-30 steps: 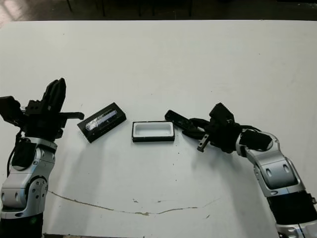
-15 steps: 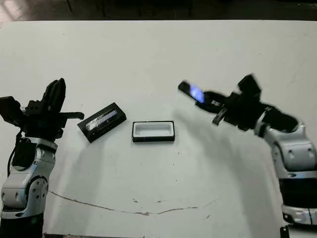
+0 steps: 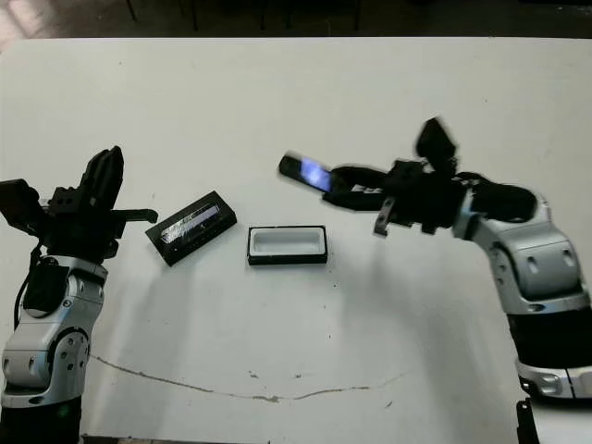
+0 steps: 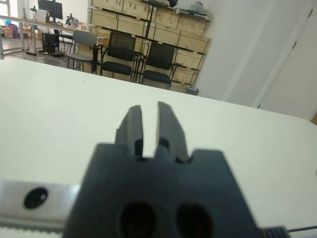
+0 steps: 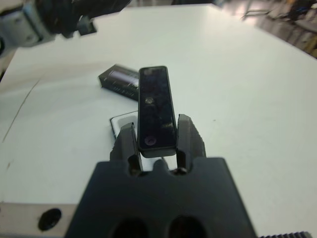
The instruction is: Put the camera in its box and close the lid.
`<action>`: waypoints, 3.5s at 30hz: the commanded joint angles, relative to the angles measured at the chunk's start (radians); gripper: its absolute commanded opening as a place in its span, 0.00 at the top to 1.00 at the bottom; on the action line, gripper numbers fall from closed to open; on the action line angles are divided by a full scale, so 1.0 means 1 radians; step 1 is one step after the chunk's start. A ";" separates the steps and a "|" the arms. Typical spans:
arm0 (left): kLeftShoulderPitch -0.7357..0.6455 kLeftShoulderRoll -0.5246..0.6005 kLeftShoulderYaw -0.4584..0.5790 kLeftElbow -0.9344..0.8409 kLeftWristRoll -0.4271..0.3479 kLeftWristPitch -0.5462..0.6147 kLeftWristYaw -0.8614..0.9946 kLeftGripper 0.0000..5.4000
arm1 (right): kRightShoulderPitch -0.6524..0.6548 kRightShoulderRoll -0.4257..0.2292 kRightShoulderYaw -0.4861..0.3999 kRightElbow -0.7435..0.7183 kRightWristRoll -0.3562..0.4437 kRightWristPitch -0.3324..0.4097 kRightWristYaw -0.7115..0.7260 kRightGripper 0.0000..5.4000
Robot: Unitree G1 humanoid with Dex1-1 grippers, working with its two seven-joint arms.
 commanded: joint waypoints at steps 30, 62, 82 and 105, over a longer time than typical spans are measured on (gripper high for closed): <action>0.026 -0.028 -0.017 0.019 0.026 -0.015 0.011 1.00 | -0.110 -0.015 0.225 0.169 -0.291 -0.155 0.151 0.99; 0.052 -0.054 -0.040 0.013 0.053 -0.048 0.030 1.00 | -0.262 0.063 0.342 0.284 -0.371 -0.102 0.270 1.00; 0.058 -0.049 -0.037 0.018 0.052 -0.044 0.029 1.00 | -0.235 0.115 0.299 0.248 -0.312 -0.080 0.256 0.77; 0.047 -0.035 -0.021 0.018 0.046 -0.040 0.017 1.00 | -0.043 0.166 -0.150 -0.007 -0.132 -0.004 -0.208 0.02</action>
